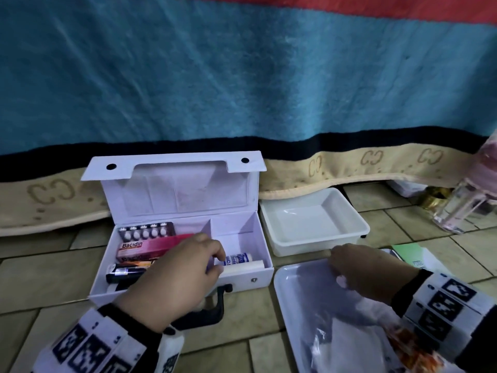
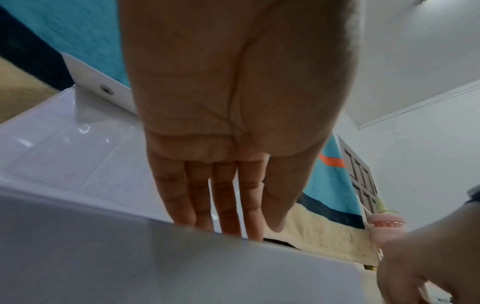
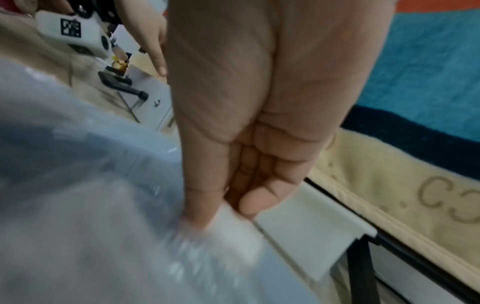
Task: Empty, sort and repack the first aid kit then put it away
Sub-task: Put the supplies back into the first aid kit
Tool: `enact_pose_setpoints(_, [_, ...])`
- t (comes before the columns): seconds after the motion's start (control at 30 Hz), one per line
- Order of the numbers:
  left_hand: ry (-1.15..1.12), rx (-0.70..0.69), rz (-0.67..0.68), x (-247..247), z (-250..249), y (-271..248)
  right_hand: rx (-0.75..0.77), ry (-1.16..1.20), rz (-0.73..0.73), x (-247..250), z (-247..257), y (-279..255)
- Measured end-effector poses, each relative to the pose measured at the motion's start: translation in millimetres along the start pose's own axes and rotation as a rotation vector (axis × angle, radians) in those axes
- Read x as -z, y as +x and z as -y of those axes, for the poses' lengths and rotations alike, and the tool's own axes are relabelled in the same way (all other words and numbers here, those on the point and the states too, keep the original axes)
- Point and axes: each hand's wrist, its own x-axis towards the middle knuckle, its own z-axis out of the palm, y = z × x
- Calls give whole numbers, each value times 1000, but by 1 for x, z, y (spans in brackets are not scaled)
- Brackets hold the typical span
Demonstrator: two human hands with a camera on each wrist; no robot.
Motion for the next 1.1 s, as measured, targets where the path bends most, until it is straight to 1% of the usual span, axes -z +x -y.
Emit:
enact_pose_setpoints(0.03, [11, -7, -3, 0, 1, 0, 16, 54, -18, 10, 3, -4])
enact_pose_setpoints(0.07, [15, -12, -5, -1, 2, 1, 38, 138, -76, 21, 6, -6])
enact_pose_setpoints(0.13, [4, -14, 1, -2, 3, 2, 50, 312, -242, 49, 19, -7])
enact_pose_setpoints(0.2, [-18, -6, 4, -3, 4, 4, 72, 580, -378, 72, 30, 2])
enact_pose_setpoints(0.23, [-27, 4, 7, -4, 5, 5, 93, 674, -417, 80, 37, 9])
enact_pose_setpoints(0.27, [-32, 18, 7, -4, 5, 6, 114, 715, -424, 86, 46, 17])
enact_pose_setpoints(0.33, [-52, 43, 6, -4, 6, 8, 151, 692, -377, 89, 66, 36])
enact_pose_setpoints(0.43, [-66, 82, -2, -4, 7, 8, 172, 593, -284, 81, 93, 62])
enact_pose_setpoints(0.53, [-59, 133, -20, -4, 8, 7, 174, 592, -230, 73, 108, 75])
enact_pose_setpoints(0.63, [-113, 192, -53, -3, 11, 5, 183, 553, -198, 67, 108, 78])
enact_pose_setpoints(0.73, [-110, 157, -44, -4, 13, 5, 236, 579, -189, 66, 102, 76])
enact_pose_setpoints(0.83, [-62, 134, -16, -3, 12, 8, 264, 602, -214, 65, 101, 77])
enact_pose_setpoints(1.0, [-26, 139, -5, 1, 9, 11, 205, 630, -188, 63, 96, 83])
enact_pose_setpoints(1.1, [-23, 149, 1, 2, 8, 11, 203, 637, -183, 66, 95, 83])
